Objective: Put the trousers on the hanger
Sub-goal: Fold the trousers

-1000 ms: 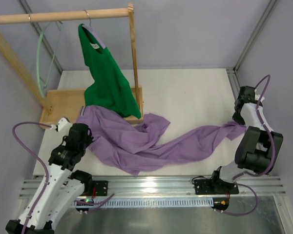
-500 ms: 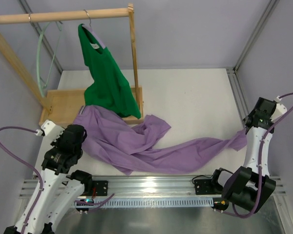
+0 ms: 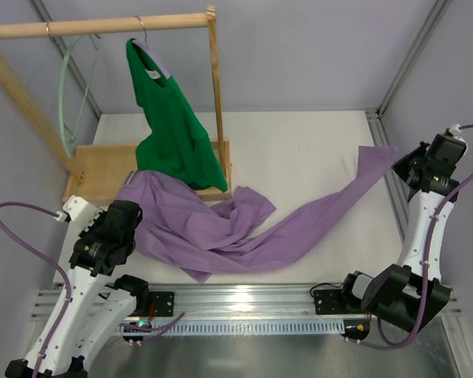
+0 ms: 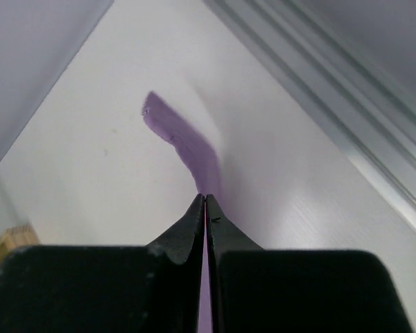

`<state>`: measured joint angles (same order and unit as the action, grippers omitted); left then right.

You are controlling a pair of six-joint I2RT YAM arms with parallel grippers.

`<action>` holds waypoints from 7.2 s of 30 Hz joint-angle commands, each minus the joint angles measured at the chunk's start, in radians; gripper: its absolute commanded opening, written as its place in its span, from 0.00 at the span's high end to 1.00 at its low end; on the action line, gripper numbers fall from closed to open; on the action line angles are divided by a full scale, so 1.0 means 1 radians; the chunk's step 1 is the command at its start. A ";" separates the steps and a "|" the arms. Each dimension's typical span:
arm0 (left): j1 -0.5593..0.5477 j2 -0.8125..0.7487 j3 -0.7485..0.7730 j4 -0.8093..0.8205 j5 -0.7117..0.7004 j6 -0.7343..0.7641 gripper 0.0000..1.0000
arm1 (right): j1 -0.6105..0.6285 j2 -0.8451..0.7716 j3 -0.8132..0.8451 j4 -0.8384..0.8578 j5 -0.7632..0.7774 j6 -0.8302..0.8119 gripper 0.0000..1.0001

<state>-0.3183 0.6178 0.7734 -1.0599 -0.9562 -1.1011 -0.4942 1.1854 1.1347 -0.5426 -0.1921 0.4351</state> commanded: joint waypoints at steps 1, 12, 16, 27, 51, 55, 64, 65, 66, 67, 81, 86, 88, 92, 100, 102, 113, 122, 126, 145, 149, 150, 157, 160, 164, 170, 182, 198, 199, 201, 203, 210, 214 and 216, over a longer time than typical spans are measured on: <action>0.008 -0.003 0.046 -0.066 -0.133 -0.072 0.99 | -0.056 -0.069 0.004 -0.179 0.270 0.006 0.96; 0.010 0.010 0.151 -0.101 -0.150 0.003 0.31 | -0.159 -0.144 -0.228 -0.169 0.398 0.079 0.53; 0.010 0.000 0.204 0.043 -0.061 0.168 0.17 | -0.156 -0.173 -0.188 -0.077 -0.007 0.011 0.36; 0.010 0.181 0.130 0.224 0.234 0.118 0.14 | 0.357 0.043 -0.167 0.090 -0.219 -0.039 0.33; 0.091 0.510 0.254 0.139 0.343 -0.140 0.08 | 0.632 0.266 -0.415 0.273 0.052 0.123 0.38; 0.127 0.554 0.256 0.167 0.312 -0.134 0.04 | 0.631 0.200 -0.460 0.233 0.170 0.210 0.38; 0.232 0.623 0.222 0.284 0.432 -0.117 0.06 | 0.632 -0.078 -0.618 0.192 0.318 0.416 0.38; 0.239 0.631 0.233 0.293 0.432 -0.114 0.06 | 0.631 -0.098 -0.624 0.175 0.338 0.445 0.38; 0.242 0.652 0.240 0.297 0.432 -0.109 0.06 | 0.631 -0.118 -0.636 0.162 0.370 0.461 0.38; 0.243 0.661 0.248 0.301 0.432 -0.106 0.06 | 0.632 -0.139 -0.639 0.149 0.390 0.470 0.38; 0.306 0.777 0.297 0.374 0.580 -0.032 0.11 | 0.430 0.133 -0.265 -0.146 0.502 0.435 0.40; 0.306 0.760 0.276 0.393 0.573 -0.034 0.11 | 0.346 0.339 -0.109 -0.131 0.459 0.409 0.48; 0.306 0.766 0.276 0.385 0.583 -0.036 0.13 | 0.330 0.426 -0.035 -0.091 0.389 0.387 0.58; 0.306 0.763 0.239 0.403 0.626 -0.020 0.14 | 0.324 0.514 0.045 0.076 0.117 0.235 0.71; 0.306 0.721 0.211 0.437 0.617 0.026 0.14 | 0.316 0.586 0.125 0.179 0.086 0.192 0.71; 0.306 0.718 0.224 0.428 0.603 0.044 0.14 | 0.309 0.641 0.152 0.175 0.080 0.188 0.71; 0.306 0.682 0.276 0.399 0.590 0.049 0.14 | 0.241 0.663 0.047 0.129 0.222 0.194 0.72; 0.306 0.692 0.271 0.399 0.590 0.041 0.14 | 0.177 0.588 -0.082 0.070 0.336 0.194 0.73; 0.308 0.692 0.259 0.406 0.593 0.034 0.14 | 0.105 0.541 -0.154 0.035 0.323 0.203 0.73; 0.344 0.879 0.438 0.317 0.594 -0.014 0.10 | 0.314 0.215 -0.256 0.202 -0.191 -0.033 0.52; 0.370 0.924 0.448 0.371 0.654 0.165 0.11 | 0.442 0.230 -0.243 0.279 -0.285 -0.032 0.46; 0.372 0.931 0.448 0.382 0.657 0.197 0.11 | 0.465 0.232 -0.248 0.288 -0.287 -0.026 0.45; 0.410 1.023 0.504 0.335 0.636 0.135 0.12 | 0.624 0.275 -0.280 0.362 -0.254 0.004 0.45; 0.412 1.086 0.616 0.221 0.590 0.063 0.12 | 0.660 0.296 -0.271 0.339 -0.213 -0.018 0.45; 0.410 1.154 0.736 0.129 0.583 -0.014 0.14 | 0.663 0.309 -0.279 0.329 -0.202 -0.033 0.45; 0.410 1.227 0.768 0.141 0.683 -0.059 0.18 | 0.701 0.332 -0.283 0.319 -0.205 -0.045 0.45; 0.410 1.361 0.793 0.161 0.747 -0.019 0.26 | 0.845 0.396 -0.288 0.368 -0.164 -0.030 0.44; 0.410 1.349 0.748 0.230 0.810 0.043 1.00 | 0.888 0.534 -0.277 0.458 -0.173 -0.016 0.44; 0.412 1.341 0.745 0.229 0.804 0.043 1.00 | 0.893 0.531 -0.283 0.461 -0.171 -0.015 0.44; 0.410 1.326 0.741 0.227 0.791 0.043 1.00 | 0.893 0.523 -0.286 0.467 -0.175 -0.012 0.47; 0.410 1.295 0.728 0.236 0.772 0.043 1.00 | 0.898 0.522 -0.289 0.474 -0.178 -0.009 0.53; 0.410 1.203 0.739 0.216 0.728 0.046 1.00 | 0.901 0.525 -0.262 0.460 -0.173 0.019 0.96; 0.410 1.168 0.765 0.178 0.679 0.073 1.00 | 0.902 0.400 -0.270 0.385 -0.013 0.022 0.96; 0.410 1.140 0.762 0.169 0.643 0.078 1.00 | 0.902 0.338 -0.263 0.330 0.081 0.014 0.96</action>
<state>0.0875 1.8236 1.5028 -0.8562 -0.2359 -1.0527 0.4034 1.6550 0.8532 -0.1535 -0.2798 0.4515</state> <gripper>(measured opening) 0.007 0.040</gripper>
